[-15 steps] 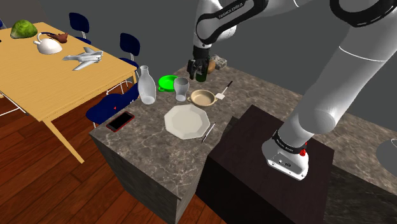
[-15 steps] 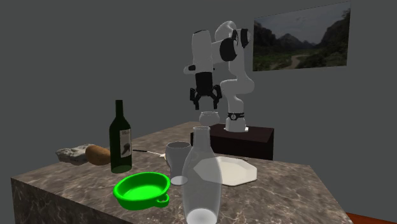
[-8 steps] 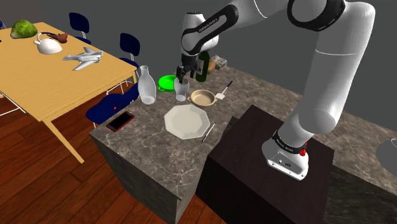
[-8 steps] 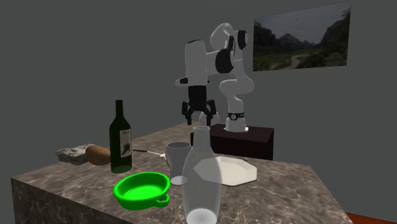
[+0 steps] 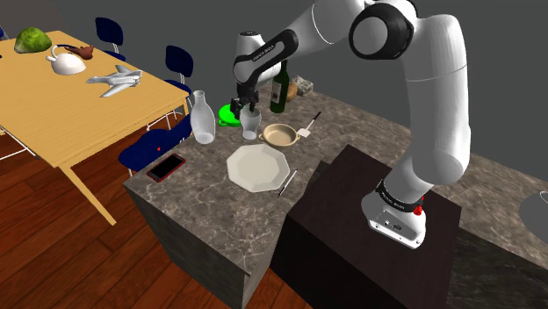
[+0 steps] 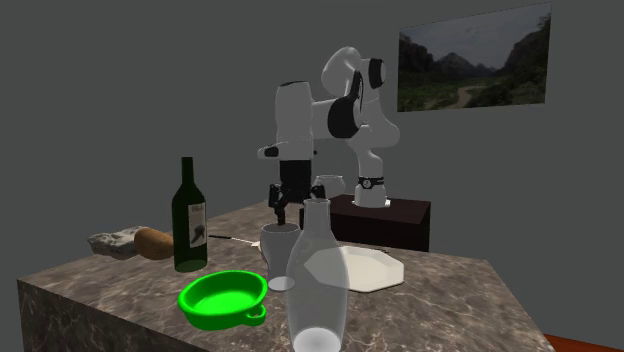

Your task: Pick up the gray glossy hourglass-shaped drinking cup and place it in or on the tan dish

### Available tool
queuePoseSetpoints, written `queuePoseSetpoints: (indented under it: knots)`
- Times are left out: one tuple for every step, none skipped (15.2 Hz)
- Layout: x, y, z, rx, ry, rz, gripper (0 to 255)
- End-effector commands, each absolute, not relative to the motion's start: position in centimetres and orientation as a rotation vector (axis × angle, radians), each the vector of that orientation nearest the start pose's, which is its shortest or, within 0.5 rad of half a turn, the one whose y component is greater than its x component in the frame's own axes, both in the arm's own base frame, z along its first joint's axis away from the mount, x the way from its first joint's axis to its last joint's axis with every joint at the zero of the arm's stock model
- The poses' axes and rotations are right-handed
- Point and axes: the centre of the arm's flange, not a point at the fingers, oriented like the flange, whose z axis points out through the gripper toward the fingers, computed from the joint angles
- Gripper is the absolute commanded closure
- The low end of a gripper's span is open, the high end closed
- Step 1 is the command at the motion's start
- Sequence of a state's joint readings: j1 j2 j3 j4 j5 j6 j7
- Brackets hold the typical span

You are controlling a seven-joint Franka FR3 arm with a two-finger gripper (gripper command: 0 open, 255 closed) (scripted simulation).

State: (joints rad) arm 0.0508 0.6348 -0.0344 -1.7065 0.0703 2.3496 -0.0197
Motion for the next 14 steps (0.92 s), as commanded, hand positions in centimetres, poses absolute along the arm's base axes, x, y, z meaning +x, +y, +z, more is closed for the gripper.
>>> queuePoseSetpoints:
  knots:
    - [68.1,1.6,21.1,-3.113,0.010,-0.017,0]
    - [68.1,1.6,20.6,-3.113,0.010,-0.017,0]
    - [68.1,1.6,20.1,-3.113,0.010,-0.017,0]
    - [68.1,1.6,19.6,-3.113,0.010,-0.017,0]
    - [68.1,1.7,19.0,-3.113,0.010,-0.017,0]
    - [68.1,1.7,18.5,-3.113,0.010,-0.017,0]
    - [68.1,1.7,18.2,-3.113,0.010,-0.017,0]
    - [68.1,1.7,18.2,-3.113,0.010,-0.017,0]
    - [68.1,1.7,18.2,-3.113,0.010,-0.017,0]
    - [68.1,1.7,18.2,-3.113,0.010,-0.017,0]
    - [68.1,1.7,18.2,-3.113,0.010,-0.017,0]
    - [68.1,1.7,18.2,-3.113,0.010,-0.017,0]
    - [68.1,1.7,18.2,-3.113,0.010,-0.017,0]
    - [68.1,1.7,18.2,-3.113,0.010,-0.017,0]
